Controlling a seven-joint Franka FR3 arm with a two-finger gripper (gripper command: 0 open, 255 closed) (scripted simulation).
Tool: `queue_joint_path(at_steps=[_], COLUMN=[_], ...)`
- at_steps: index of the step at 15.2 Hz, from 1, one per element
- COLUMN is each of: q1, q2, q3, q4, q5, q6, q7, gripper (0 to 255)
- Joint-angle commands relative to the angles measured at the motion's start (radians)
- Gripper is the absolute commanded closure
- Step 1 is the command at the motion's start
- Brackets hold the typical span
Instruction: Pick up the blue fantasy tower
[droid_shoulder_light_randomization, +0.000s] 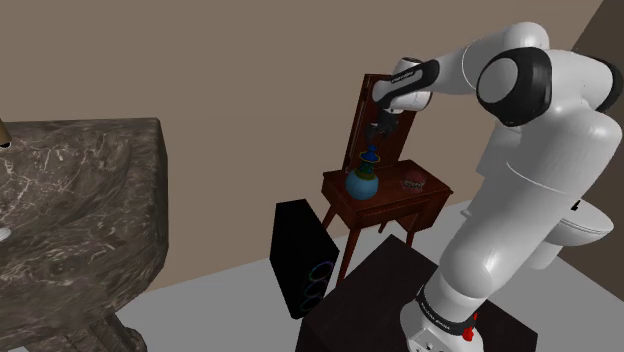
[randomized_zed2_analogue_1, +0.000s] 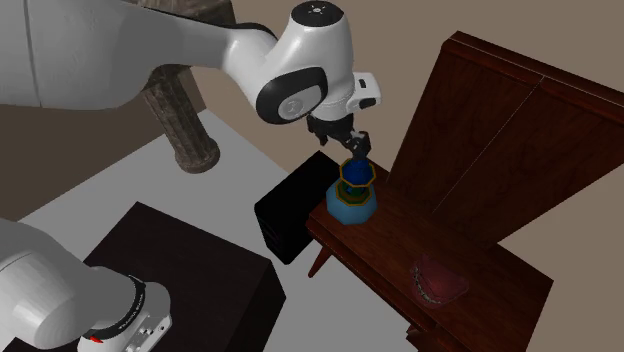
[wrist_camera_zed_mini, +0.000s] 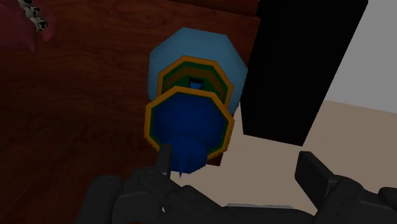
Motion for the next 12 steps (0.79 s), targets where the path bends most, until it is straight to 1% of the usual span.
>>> queue_joint_path(at_steps=[1, 3, 4, 11, 12], q1=[-0.018, -0.045, -0.05, -0.062, -0.062], q2=[0.081, 0.161, 0.167, 0.22, 0.22], q3=[-0.014, -0.017, -0.014, 0.0, 0.0], q4=[0.059, 0.116, 0.12, 0.077, 0.077], q5=[0.059, 0.116, 0.12, 0.164, 0.163], q6=[0.008, 0.014, 0.014, 0.103, 0.103], q7=[-0.057, -0.108, -0.111, -0.141, -0.141], gripper=[0, 0, 0, 0, 0])
